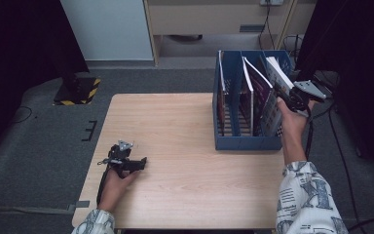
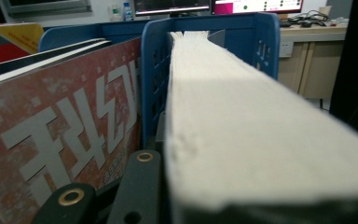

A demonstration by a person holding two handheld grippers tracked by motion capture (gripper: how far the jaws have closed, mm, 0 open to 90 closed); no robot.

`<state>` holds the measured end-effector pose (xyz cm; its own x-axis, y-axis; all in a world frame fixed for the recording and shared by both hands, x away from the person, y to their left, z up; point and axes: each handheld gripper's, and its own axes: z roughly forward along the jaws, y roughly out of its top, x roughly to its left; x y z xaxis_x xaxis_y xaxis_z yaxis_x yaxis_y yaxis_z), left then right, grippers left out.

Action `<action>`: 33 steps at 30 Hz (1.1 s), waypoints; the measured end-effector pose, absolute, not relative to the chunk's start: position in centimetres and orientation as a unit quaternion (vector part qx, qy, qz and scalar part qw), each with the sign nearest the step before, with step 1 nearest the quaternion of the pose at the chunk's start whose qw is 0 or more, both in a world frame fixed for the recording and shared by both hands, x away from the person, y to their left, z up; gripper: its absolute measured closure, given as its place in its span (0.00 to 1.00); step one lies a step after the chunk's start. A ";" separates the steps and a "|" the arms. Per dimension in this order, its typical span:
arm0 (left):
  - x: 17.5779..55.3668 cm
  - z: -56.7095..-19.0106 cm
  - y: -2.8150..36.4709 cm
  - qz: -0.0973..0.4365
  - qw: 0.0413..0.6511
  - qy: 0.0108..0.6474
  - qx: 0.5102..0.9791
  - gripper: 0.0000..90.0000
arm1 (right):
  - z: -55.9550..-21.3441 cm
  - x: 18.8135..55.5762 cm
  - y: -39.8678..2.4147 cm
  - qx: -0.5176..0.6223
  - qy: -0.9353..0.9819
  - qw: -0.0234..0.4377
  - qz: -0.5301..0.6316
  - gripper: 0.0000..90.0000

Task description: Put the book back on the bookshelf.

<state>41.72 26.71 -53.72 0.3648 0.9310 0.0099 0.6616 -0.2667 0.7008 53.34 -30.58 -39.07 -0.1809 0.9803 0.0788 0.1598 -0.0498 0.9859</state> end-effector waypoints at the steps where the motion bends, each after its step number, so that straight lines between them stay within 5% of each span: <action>1: 41.7 -53.7 26.7 0.217 0.310 0.520 0.766 0.01 | -39.1 53.3 -30.6 0.504 0.564 0.396 0.521 0.82; 33: 41.8 -53.7 26.7 0.217 0.310 0.522 0.764 0.01 | -40.0 54.5 -30.4 0.504 0.540 0.455 0.498 0.81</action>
<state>41.76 26.66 -53.72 0.3603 0.9328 0.0084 0.6634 -0.2625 0.7007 54.49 -30.45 -39.95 -0.0783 0.9969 0.0105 0.0911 -0.0033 0.9958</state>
